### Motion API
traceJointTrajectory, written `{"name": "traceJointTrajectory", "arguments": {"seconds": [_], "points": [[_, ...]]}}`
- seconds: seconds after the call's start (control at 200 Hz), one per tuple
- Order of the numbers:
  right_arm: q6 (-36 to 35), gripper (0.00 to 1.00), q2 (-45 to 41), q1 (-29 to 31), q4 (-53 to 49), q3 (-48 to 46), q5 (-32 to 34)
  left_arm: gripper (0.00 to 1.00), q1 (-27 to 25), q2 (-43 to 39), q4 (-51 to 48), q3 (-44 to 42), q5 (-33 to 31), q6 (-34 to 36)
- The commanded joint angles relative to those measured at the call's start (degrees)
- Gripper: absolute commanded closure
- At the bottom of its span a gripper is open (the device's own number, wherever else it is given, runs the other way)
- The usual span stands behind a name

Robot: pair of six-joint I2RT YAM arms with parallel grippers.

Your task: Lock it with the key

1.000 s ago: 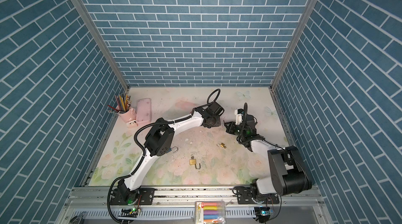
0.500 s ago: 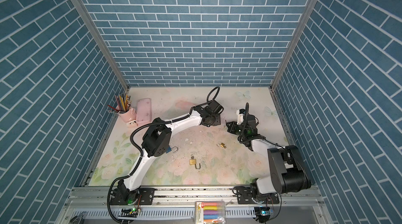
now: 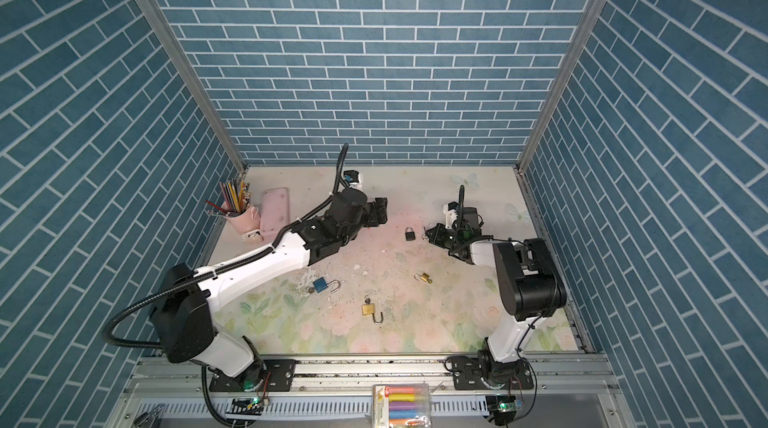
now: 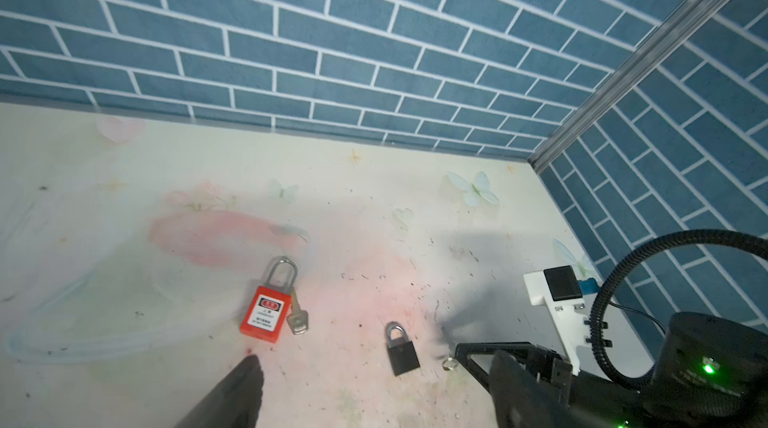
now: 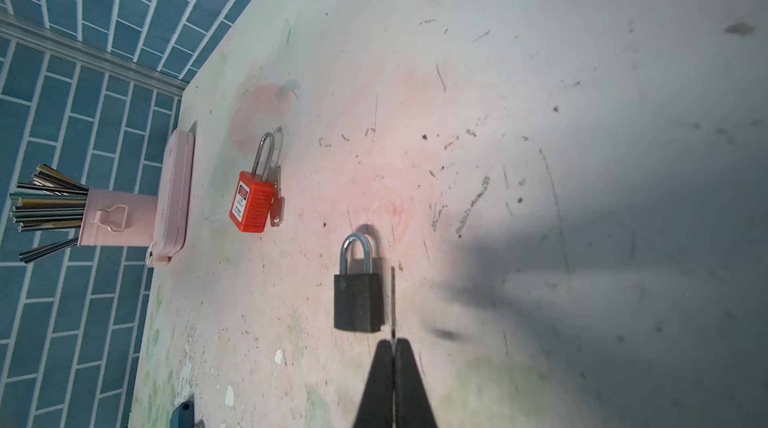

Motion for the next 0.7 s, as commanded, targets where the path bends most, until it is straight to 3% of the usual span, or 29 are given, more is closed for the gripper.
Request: {"name": "traceJointTrajectory", "arguments": {"seconds": [0.0, 0.18, 0.515, 0.695], "points": [[-3.0, 1.00, 2.8, 0.3, -3.3, 3.3, -2.7, 0.13, 2.7, -4.8, 10.1, -8.5, 0.1, 2.1], [-5.8, 1.00, 6.2, 1.4, -7.5, 7.4, -2.5, 0.13, 5.0, -10.7, 14.3, -16.1, 1.7, 1.5], [-8.9, 1.00, 8.4, 3.7, -11.7, 10.6, -0.4, 0.13, 5.2, -10.0, 13.7, -16.3, 3.6, 0.4], [-8.9, 0.86, 7.9, 3.8, -12.2, 10.7, 0.9, 0.13, 5.2, -9.8, 13.4, -16.1, 4.2, 0.1]]}}
